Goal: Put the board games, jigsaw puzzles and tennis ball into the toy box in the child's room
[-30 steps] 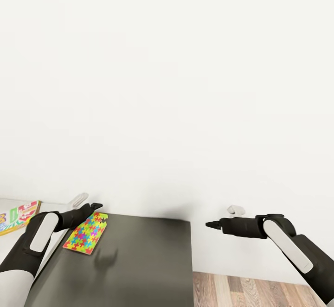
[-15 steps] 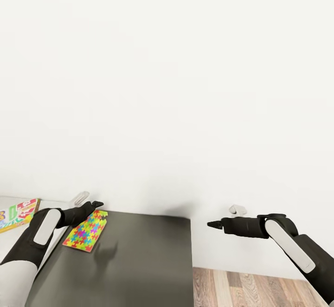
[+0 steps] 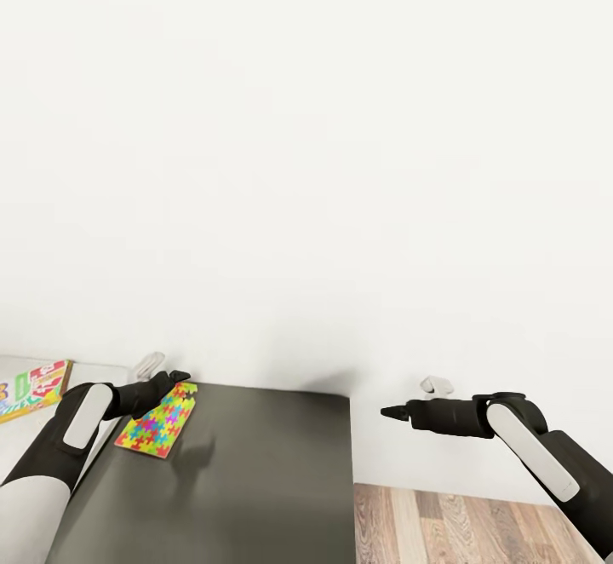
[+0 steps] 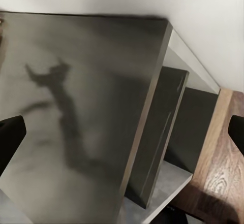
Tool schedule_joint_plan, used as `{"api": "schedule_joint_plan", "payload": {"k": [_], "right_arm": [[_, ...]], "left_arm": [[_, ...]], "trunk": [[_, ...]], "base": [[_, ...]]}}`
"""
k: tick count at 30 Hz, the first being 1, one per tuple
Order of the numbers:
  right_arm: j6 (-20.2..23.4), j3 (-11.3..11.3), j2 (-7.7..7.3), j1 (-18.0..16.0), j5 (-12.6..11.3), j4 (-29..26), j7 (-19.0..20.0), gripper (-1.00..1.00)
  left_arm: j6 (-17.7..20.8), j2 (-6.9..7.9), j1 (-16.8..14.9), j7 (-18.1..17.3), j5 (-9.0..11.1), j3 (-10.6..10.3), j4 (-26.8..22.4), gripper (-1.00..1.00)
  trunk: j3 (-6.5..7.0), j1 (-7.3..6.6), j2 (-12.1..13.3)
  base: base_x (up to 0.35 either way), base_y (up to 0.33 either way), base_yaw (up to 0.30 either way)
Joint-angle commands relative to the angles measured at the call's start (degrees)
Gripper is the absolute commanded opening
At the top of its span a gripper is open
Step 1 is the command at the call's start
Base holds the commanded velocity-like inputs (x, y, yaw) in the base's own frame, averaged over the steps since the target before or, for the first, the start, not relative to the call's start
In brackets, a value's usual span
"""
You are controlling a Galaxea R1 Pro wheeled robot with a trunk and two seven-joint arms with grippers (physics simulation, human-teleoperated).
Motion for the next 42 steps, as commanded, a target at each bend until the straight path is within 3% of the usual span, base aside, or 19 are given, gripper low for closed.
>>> {"api": "schedule_joint_plan", "payload": {"k": [1,42], "right_arm": [[0.11,0.06,-0.05,-0.07,0.48,-0.01,0.48,1.00],[0.16,-0.22,-0.59,-0.07,0.28,-0.43,0.56,1.00]], "left_arm": [[0.31,-0.01,-0.05,0.19,0.30,0.10,-0.04,1.00],[0.28,0.66,-0.08,0.41,0.21,0.47,0.31,1.00]], "trunk": [[-0.20,0.03,-0.11],[-3.98,0.03,-0.11]], "base": [[0.000,0.000,0.000],[0.000,0.000,0.000]]}}
